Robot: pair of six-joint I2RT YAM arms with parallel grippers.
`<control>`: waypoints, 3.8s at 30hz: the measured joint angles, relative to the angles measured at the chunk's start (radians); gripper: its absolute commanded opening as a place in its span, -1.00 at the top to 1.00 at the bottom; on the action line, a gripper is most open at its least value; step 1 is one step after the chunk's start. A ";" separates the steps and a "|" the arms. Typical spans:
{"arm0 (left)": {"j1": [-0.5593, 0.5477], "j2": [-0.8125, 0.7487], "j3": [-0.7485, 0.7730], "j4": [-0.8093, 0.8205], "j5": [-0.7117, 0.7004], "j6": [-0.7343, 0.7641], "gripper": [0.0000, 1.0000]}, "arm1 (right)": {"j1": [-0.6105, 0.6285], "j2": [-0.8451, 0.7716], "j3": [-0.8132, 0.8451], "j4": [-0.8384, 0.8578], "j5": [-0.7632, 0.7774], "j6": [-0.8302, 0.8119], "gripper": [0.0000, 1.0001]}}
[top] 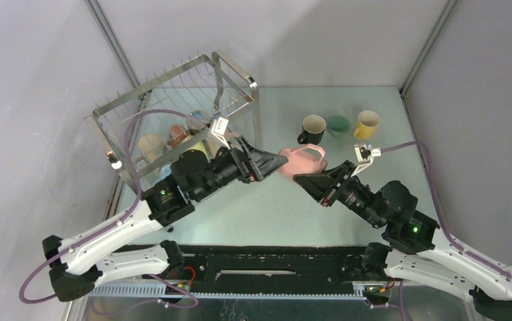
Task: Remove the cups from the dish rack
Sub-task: Place the cup at the center of the board.
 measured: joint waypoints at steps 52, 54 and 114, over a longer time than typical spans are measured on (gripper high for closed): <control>-0.003 -0.271 -0.055 -0.540 -0.088 0.750 -1.00 | -1.226 0.937 0.679 -0.773 -0.017 -0.058 1.00; 0.018 -0.294 -0.085 -0.515 -0.090 0.755 -1.00 | -1.241 0.989 0.715 -0.774 -0.020 -0.061 1.00; 0.048 -0.371 -0.146 -0.455 -0.130 0.766 -1.00 | -1.357 1.516 1.113 -0.930 -0.090 -0.074 0.39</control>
